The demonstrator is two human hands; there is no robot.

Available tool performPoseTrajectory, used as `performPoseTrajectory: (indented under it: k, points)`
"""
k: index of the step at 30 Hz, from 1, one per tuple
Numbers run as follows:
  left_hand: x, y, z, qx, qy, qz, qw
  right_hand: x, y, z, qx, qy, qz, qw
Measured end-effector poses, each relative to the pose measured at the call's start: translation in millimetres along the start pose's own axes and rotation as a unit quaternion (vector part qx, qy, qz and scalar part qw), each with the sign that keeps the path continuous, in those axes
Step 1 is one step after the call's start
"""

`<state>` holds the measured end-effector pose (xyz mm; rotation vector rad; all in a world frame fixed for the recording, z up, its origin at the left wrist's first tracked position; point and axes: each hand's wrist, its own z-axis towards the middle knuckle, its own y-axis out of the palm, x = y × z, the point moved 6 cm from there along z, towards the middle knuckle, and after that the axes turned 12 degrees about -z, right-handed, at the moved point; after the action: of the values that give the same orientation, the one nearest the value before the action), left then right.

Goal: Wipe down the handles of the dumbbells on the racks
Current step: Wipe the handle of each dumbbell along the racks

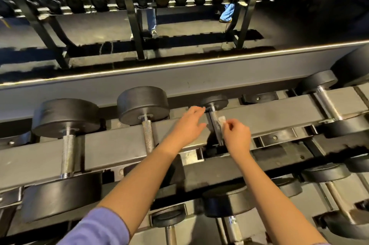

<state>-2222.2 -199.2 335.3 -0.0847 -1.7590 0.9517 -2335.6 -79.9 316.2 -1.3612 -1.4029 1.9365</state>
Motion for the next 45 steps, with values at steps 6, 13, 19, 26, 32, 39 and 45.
performPoseTrajectory:
  k: [6, 13, 19, 26, 32, 39, 45]
  points:
    - [11, 10, 35, 0.005, 0.029, 0.098, 0.995, 20, 27, 26, -0.13, -0.031, -0.069, 0.989]
    - [8, 15, 37, 0.022, 0.047, 0.128, 0.99, 17, 36, 45, -0.111, -0.04, 0.049, 0.992]
    - [8, 12, 42, 0.008, 0.038, 0.124, 0.991, -8, 42, 78, -0.091, -0.036, 0.083, 0.992]
    - [6, 10, 45, 0.009, 0.038, 0.112, 0.993, 6, 35, 57, -0.145, -0.056, 0.055, 0.986]
    - [4, 9, 45, 0.015, 0.043, 0.1, 0.994, 34, 33, 29, -0.225, -0.065, -0.077, 0.969]
    - [2, 9, 47, 0.012, 0.037, 0.099, 0.994, 21, 35, 39, -0.175, -0.033, -0.032, 0.984]
    - [3, 11, 45, 0.018, 0.036, 0.095, 0.995, -3, 35, 60, -0.114, -0.031, 0.014, 0.993]
